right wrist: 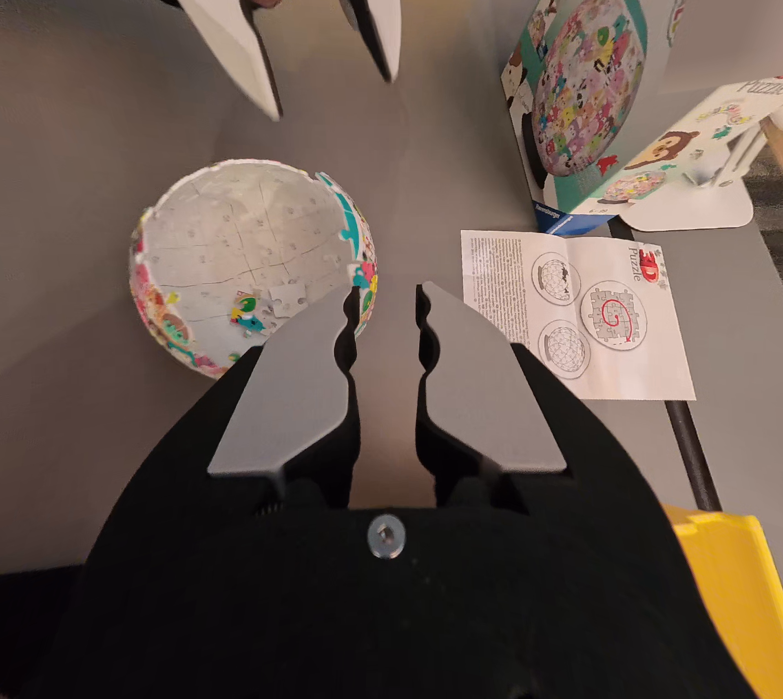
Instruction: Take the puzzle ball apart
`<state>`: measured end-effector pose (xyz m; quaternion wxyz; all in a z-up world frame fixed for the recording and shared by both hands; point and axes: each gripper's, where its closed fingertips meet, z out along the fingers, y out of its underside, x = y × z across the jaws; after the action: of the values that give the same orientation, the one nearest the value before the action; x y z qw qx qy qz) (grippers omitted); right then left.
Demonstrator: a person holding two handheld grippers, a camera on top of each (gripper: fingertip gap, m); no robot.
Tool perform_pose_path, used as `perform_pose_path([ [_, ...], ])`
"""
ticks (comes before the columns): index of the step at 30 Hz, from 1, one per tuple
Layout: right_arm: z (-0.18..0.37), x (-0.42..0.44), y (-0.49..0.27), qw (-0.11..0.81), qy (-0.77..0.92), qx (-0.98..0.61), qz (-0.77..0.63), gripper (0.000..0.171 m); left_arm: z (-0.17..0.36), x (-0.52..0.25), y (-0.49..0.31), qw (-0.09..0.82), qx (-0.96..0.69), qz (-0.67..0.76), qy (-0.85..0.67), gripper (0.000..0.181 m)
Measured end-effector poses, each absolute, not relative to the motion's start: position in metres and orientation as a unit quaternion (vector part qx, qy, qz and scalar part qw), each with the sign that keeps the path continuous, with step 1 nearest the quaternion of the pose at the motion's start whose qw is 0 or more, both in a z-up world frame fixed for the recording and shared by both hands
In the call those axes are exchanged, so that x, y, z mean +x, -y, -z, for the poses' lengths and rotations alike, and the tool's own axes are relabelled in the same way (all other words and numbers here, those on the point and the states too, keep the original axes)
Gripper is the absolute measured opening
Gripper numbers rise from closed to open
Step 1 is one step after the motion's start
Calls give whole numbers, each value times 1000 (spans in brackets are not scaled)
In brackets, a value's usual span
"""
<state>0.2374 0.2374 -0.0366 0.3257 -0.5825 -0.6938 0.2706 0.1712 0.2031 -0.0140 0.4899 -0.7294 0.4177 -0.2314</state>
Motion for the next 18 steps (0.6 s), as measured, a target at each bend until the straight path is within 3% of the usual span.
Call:
perform_pose_path([
  [6,8,251,-228,369,683,-546,-317,26,35,206,-205,357,-763,191,-504,48],
  [11,25,238,-228,309,653,-583,-373,25,52,211,-215,329,-774,153,-519,34],
  [18,54,231,-223,264,684,-592,-336,26,60,214,-220,305,-785,143,-520,10],
])
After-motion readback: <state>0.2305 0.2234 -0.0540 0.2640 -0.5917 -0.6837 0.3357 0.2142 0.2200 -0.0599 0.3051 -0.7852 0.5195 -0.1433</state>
